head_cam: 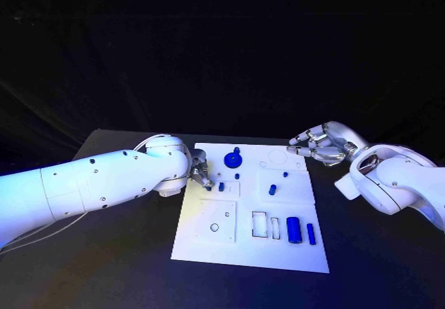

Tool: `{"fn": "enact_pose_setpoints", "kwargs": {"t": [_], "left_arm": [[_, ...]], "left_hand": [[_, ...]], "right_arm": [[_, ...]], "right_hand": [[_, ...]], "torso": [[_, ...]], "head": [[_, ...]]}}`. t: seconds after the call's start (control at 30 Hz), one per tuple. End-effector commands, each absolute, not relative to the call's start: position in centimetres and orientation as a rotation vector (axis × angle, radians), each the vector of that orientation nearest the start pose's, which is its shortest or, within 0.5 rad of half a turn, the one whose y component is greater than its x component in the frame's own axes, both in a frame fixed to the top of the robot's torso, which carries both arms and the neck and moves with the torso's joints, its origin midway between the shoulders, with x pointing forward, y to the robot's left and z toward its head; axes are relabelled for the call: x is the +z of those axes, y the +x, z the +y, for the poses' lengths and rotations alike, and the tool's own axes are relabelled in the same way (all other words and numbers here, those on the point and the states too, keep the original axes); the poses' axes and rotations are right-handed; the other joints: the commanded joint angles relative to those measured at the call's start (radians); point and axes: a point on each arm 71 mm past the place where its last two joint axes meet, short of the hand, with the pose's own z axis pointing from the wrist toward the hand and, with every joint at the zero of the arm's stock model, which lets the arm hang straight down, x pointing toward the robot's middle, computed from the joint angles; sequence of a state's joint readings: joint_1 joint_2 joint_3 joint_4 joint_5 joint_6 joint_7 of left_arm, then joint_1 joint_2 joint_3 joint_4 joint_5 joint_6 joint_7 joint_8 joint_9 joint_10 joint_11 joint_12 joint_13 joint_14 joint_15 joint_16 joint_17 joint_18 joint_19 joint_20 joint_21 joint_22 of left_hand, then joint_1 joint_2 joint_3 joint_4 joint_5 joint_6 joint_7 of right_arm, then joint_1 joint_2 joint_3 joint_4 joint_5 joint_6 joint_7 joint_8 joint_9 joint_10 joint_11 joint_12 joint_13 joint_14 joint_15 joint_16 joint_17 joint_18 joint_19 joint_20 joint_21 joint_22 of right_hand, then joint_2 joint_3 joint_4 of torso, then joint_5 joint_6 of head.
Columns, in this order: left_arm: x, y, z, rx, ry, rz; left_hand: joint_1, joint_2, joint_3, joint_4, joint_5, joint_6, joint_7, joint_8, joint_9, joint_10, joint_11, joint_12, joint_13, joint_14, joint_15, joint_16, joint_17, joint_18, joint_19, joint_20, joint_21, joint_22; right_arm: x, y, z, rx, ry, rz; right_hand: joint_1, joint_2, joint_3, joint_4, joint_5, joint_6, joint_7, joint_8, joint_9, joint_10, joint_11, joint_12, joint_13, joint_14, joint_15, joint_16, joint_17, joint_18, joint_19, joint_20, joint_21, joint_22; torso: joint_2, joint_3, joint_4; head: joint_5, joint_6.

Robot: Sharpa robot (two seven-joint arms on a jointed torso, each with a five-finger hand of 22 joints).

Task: Assemble the parts on the task board

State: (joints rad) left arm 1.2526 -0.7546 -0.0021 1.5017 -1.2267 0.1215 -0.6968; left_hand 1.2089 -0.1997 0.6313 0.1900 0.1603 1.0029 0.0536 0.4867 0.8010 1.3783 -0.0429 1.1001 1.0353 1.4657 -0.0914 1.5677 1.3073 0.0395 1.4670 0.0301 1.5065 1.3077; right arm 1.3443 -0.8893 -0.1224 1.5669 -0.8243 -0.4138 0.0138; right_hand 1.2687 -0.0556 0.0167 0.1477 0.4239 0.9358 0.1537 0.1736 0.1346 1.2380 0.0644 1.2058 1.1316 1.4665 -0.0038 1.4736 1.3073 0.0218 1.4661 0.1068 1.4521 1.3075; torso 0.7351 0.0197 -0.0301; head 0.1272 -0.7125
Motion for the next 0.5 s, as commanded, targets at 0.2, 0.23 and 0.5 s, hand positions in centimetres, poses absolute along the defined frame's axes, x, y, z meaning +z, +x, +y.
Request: {"fn": "enact_pose_setpoints", "kwargs": {"t": [0.2,0.23,0.5], "left_arm": [[-19.11,49.7,19.07,-0.156,-0.13,2.231],[-19.11,49.71,19.08,-0.155,-0.132,2.231],[-19.14,49.86,19.23,-0.145,-0.145,2.227]], "left_hand": [[-0.018,0.017,-0.103,0.038,-0.002,0.047,-0.046,0.011,0.012,0.006,-0.013,0.01,0.009,0.105,-0.011,0.003,0.263,-0.013,0.032,-0.01,0.006,0.164],[-0.02,0.019,-0.114,0.043,-0.002,0.048,-0.045,0.011,0.013,0.007,-0.013,0.011,0.01,0.105,-0.011,0.003,0.263,-0.013,0.032,-0.01,0.006,0.164],[-0.026,0.031,-0.218,0.082,-0.003,0.052,-0.046,0.008,0.017,0.006,-0.013,0.015,0.012,0.105,-0.011,0.003,0.263,-0.014,0.034,-0.012,0.007,0.168]], "right_arm": [[-14.14,49.28,-21.7,0.961,0.356,1.632],[-14.13,49.28,-21.7,0.961,0.356,1.632],[-14.12,49.27,-21.75,0.96,0.357,1.631]], "right_hand": [[-0.008,0.006,-0.003,0.005,0.006,0.001,-0.004,0.006,-0.001,-0.003,0.002,-0.003,0.0,0.065,-0.004,-0.006,0.101,0.012,0.021,-0.006,-0.007,0.181],[-0.008,0.006,-0.003,0.005,0.006,0.001,-0.004,0.006,-0.001,-0.003,0.002,-0.003,0.0,0.065,-0.004,-0.006,0.101,0.012,0.021,-0.006,-0.007,0.181],[-0.008,0.006,-0.004,0.006,0.006,0.001,-0.004,0.006,-0.001,-0.004,0.002,-0.004,-0.001,0.065,-0.004,-0.007,0.099,0.013,0.02,-0.006,-0.008,0.181]], "torso": [[0.0,-0.0002,0.0004],[0.0,-0.0003,0.0004],[0.0,-0.0005,0.0006]], "head": [[-0.001,0.002],[-0.001,0.002],[-0.002,0.004]]}}
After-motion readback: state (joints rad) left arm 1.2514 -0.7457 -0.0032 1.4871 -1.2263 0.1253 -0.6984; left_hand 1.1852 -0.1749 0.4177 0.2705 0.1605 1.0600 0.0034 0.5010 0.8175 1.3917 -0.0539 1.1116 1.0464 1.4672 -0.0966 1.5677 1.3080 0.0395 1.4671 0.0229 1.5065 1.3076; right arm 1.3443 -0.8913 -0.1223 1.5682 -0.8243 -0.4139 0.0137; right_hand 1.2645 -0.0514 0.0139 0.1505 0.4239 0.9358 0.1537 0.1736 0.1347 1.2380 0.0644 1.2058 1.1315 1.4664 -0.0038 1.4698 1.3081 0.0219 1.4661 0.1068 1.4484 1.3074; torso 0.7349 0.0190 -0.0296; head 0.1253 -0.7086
